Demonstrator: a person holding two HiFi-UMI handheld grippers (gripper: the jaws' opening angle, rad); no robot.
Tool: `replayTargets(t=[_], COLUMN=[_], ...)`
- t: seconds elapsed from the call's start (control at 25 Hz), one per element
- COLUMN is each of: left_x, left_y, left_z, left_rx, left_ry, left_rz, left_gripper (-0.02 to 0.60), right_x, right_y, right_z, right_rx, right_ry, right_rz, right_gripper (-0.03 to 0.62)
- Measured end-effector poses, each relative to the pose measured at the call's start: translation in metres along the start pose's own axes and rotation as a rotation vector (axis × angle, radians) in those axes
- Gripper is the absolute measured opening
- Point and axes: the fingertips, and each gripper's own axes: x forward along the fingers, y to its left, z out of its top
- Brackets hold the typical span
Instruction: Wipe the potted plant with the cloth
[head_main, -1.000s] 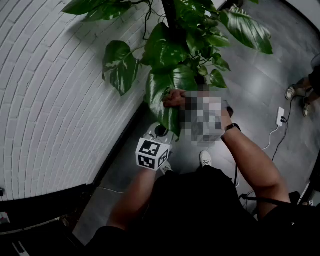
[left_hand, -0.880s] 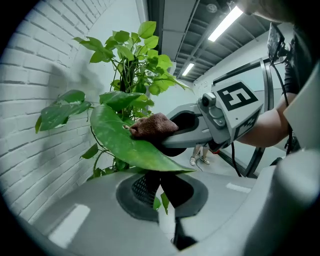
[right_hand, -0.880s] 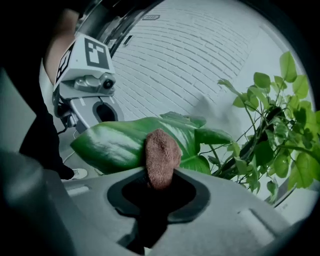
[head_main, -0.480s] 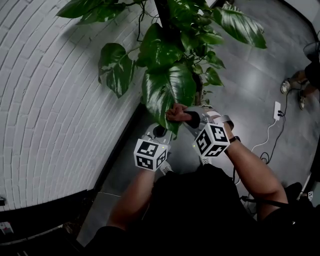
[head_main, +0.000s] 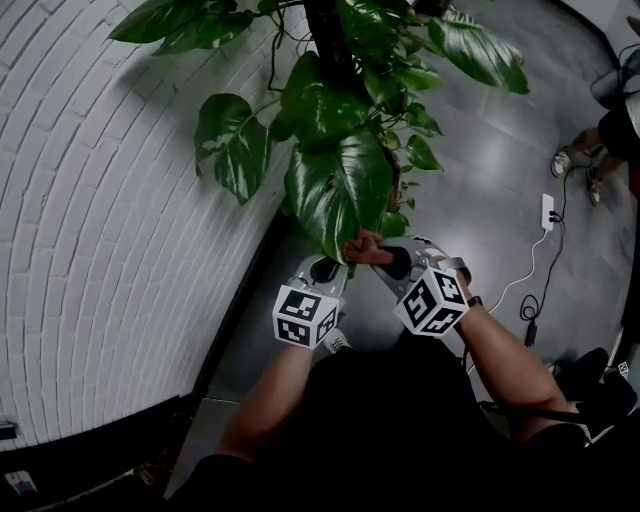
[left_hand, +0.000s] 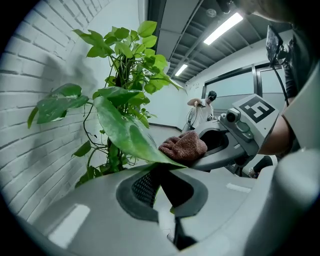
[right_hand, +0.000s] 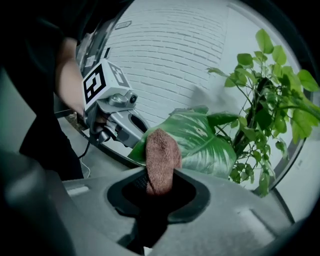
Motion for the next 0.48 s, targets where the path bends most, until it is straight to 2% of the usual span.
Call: replayTargets(t=[0.12, 0.36, 0.48], left_x=[-0.007, -0.030, -0.047], left_y=[0.004, 0.012, 0.025], left_z=[-0.005, -0.017, -0.025], left_rx=[0.014, 0.055, 0.061], left_ry=[0.005, 0.029, 0.037], left_rz=[-0.032, -0.110, -0.128], left_gripper=[0.017, 0.017, 0.017], right_x=[-0.002, -0.006, -0.006], right_y=[0.012, 0.035, 0.045], right_z=[0.000, 0.004, 0.005], right_rx=[0.057, 0.071, 0.111], right_ry=[0.017, 0.079, 0.103], right_rz=[-0.024, -0.089, -0.130], right_gripper=[0.063, 0.063, 0.063])
